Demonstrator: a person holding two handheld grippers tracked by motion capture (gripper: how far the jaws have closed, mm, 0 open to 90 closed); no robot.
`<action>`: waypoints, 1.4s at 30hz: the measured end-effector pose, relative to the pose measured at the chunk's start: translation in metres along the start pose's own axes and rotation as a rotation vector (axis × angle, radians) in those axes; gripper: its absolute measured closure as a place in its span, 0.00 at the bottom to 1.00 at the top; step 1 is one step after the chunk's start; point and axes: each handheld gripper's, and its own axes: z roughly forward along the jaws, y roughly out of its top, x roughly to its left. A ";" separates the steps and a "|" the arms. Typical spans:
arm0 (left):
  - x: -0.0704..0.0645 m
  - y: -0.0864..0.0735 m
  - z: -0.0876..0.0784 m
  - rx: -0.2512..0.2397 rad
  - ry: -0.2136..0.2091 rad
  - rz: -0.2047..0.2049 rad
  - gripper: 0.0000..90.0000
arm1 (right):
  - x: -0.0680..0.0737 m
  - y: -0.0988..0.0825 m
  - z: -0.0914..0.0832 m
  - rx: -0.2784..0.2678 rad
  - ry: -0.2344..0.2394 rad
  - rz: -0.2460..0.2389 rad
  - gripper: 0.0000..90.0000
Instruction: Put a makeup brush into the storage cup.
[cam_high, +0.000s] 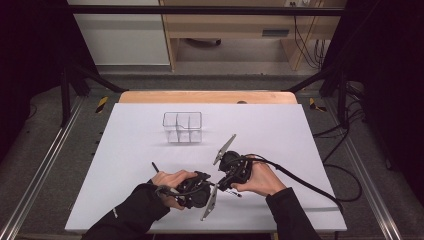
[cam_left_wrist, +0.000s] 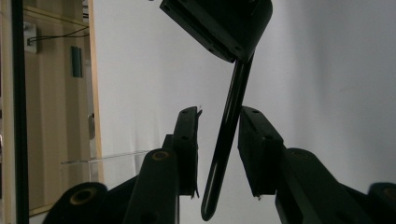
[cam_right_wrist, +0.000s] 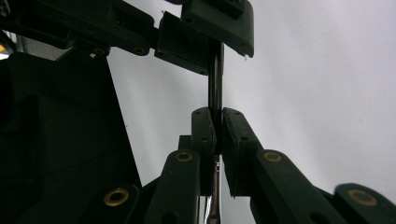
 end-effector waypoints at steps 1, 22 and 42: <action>0.000 0.000 0.000 0.000 0.000 0.003 0.78 | 0.000 0.000 0.000 0.002 0.001 0.000 0.94; -0.005 0.003 0.002 0.018 -0.019 0.064 0.92 | 0.002 -0.001 -0.001 -0.008 -0.014 -0.022 0.93; -0.005 -0.009 -0.001 0.025 0.000 -0.055 0.92 | 0.001 -0.006 -0.024 -0.184 -0.119 -0.023 0.69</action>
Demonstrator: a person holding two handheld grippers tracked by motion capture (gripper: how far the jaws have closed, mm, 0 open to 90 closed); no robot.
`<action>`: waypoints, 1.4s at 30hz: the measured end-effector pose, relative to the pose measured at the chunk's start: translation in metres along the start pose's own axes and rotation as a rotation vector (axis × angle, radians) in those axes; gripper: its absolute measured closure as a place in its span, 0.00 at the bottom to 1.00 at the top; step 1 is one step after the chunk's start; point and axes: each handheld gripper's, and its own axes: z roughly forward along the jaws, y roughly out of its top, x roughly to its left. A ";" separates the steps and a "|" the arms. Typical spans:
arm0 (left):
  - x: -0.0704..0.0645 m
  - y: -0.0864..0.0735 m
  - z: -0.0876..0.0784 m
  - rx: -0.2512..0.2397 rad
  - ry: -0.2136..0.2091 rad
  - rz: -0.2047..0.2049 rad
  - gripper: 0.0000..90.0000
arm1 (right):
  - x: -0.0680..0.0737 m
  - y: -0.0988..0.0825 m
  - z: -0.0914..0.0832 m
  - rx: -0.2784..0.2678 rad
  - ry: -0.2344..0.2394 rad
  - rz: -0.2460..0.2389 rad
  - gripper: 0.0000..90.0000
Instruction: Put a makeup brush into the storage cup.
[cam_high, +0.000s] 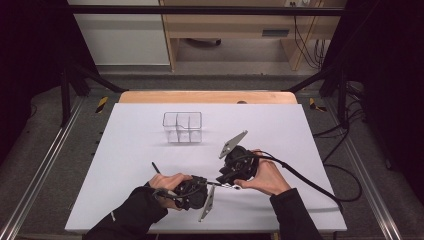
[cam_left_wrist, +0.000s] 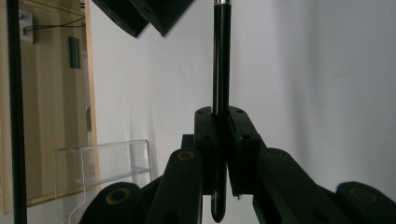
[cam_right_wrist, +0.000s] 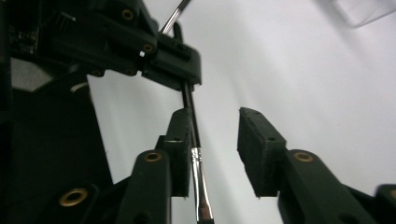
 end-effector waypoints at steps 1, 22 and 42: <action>0.001 -0.001 0.000 -0.002 0.002 -0.016 0.92 | -0.001 0.000 -0.002 -0.020 -0.012 0.003 0.68; 0.001 -0.024 0.000 -0.045 0.025 -0.325 0.92 | -0.015 -0.024 -0.030 -0.345 -0.188 0.108 0.34; 0.000 -0.049 0.000 -0.109 0.068 -0.651 0.92 | -0.014 -0.052 -0.028 -0.484 -0.284 0.205 0.14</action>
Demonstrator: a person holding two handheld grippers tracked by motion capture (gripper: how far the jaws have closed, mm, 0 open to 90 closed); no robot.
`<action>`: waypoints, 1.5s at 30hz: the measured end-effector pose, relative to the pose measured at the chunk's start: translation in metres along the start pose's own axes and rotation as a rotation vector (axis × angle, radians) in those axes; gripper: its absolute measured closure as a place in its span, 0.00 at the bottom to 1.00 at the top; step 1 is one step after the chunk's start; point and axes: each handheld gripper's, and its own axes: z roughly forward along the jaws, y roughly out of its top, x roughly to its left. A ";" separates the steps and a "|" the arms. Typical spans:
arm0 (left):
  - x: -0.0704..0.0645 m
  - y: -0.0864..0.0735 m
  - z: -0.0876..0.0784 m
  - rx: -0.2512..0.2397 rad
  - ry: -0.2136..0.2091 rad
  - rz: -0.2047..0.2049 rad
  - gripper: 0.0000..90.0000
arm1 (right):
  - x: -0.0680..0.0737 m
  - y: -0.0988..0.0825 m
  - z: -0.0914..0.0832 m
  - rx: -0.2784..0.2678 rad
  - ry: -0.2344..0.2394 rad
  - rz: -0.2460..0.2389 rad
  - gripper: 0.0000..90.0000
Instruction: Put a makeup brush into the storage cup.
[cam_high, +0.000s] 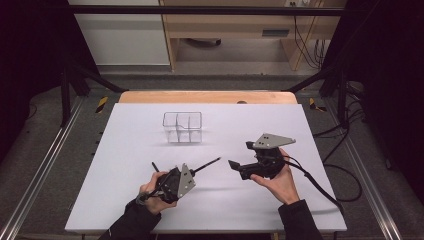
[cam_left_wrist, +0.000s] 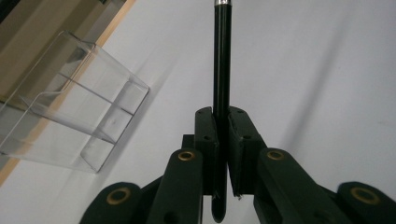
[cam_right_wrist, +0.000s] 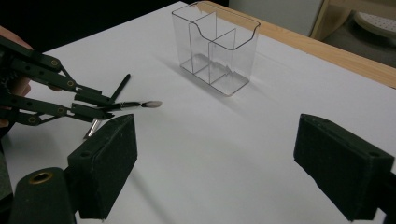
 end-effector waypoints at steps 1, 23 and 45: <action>0.000 -0.001 0.000 -0.003 0.001 -0.017 0.92 | 0.000 -0.001 0.000 -0.004 -0.004 0.003 0.13; 0.005 -0.009 0.003 -0.108 -0.045 -0.329 0.92 | 0.011 -0.015 0.015 -0.155 -0.012 0.160 0.10; 0.002 0.001 0.006 -0.163 -0.056 -0.492 0.92 | 0.027 -0.009 0.031 -0.207 0.009 0.247 0.14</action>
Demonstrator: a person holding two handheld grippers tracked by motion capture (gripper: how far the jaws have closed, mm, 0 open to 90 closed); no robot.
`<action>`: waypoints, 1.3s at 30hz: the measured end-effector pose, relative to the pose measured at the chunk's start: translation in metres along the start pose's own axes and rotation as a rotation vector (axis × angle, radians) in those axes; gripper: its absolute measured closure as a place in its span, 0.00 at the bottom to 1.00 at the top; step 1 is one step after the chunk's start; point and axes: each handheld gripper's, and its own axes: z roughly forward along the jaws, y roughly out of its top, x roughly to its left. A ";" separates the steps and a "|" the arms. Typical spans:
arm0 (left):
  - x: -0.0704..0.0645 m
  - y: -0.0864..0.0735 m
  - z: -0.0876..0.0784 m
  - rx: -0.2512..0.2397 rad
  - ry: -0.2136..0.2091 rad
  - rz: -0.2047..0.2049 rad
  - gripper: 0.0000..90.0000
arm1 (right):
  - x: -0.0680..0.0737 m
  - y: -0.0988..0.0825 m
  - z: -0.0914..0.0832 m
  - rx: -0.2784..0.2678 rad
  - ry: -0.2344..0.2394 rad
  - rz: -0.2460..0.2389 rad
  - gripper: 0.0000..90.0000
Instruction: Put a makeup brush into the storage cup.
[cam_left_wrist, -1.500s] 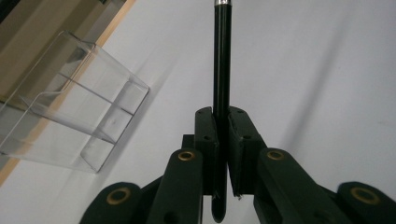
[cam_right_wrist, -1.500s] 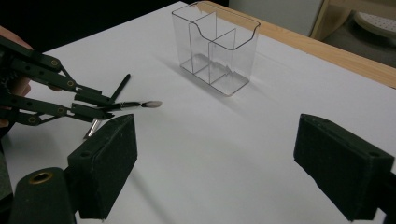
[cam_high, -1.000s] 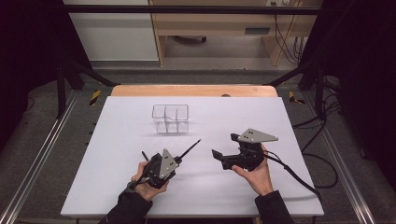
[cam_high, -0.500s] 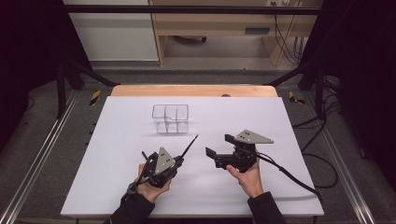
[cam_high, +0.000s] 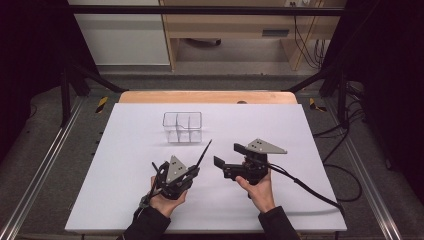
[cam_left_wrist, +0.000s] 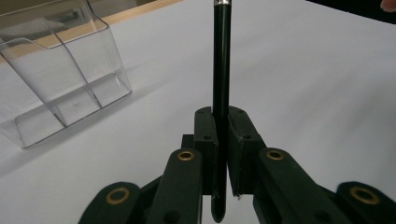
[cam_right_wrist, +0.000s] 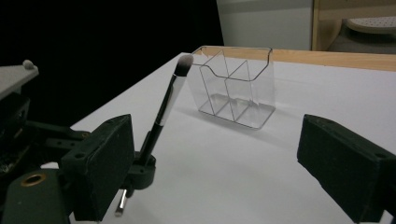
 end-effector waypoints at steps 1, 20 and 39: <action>-0.001 0.000 0.000 -0.001 0.002 0.000 0.92 | 0.000 0.000 0.001 -0.007 0.010 0.010 0.15; -0.006 0.003 0.006 -0.021 0.003 -0.036 0.92 | 0.010 0.000 0.024 -0.024 0.022 0.069 0.29; -0.017 -0.001 0.011 -0.037 -0.009 -0.054 0.92 | 0.012 -0.006 0.030 0.004 0.054 0.121 0.56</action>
